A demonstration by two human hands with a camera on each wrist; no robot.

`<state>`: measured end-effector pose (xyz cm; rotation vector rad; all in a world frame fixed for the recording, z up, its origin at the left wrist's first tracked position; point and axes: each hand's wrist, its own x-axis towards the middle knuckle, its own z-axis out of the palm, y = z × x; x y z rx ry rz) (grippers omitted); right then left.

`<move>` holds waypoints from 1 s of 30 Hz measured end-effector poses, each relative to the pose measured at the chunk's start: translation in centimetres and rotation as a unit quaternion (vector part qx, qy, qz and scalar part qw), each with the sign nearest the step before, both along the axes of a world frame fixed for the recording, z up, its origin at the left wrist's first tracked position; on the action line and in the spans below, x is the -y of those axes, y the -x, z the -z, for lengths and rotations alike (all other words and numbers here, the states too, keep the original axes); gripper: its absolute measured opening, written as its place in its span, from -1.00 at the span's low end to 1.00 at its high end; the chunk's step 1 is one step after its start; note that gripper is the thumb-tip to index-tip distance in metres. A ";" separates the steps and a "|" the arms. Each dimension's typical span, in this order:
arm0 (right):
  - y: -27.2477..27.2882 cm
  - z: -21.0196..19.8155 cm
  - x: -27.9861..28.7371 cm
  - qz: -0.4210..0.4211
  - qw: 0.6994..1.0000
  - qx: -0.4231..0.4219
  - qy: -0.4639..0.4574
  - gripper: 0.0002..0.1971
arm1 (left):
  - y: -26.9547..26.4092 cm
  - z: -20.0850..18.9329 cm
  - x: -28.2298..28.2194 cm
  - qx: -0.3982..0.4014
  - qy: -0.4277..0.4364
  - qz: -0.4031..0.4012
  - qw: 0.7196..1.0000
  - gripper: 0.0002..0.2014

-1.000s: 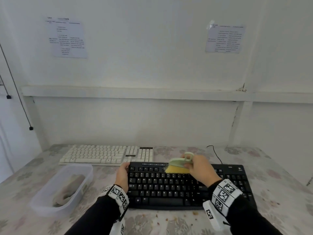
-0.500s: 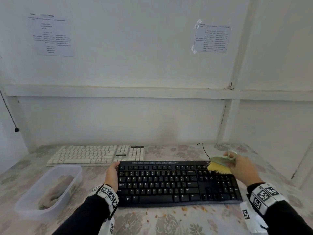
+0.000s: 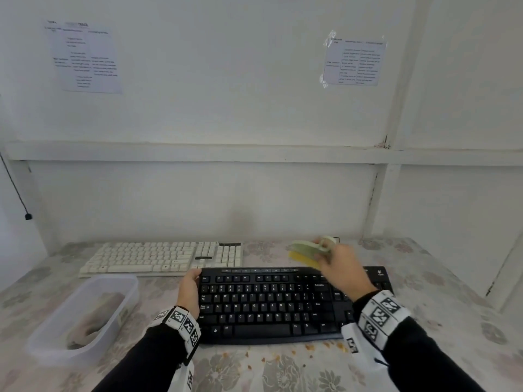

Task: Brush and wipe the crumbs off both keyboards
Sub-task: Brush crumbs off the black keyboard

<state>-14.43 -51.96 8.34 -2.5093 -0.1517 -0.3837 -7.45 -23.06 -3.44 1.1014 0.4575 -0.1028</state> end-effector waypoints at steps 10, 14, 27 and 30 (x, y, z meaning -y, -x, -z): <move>-2.7 1.0 -15.3 -0.185 0.980 -0.020 0.068 -0.77 | 0.2 -0.1 -0.9 0.028 -0.054 -0.042 0.997 -0.53; -2.6 1.6 -16.4 -0.196 0.977 -0.037 0.080 -0.67 | 0.3 0.1 -0.9 0.040 -0.060 -0.050 0.996 -0.45; -2.8 2.8 -7.2 -0.072 0.989 -0.069 0.112 -0.76 | -0.4 0.2 -0.2 -0.008 0.002 0.005 1.000 -0.65; -2.9 3.5 -4.0 -0.039 0.992 -0.070 0.100 -0.82 | -0.7 0.5 -0.3 -0.002 0.002 0.004 1.000 -0.66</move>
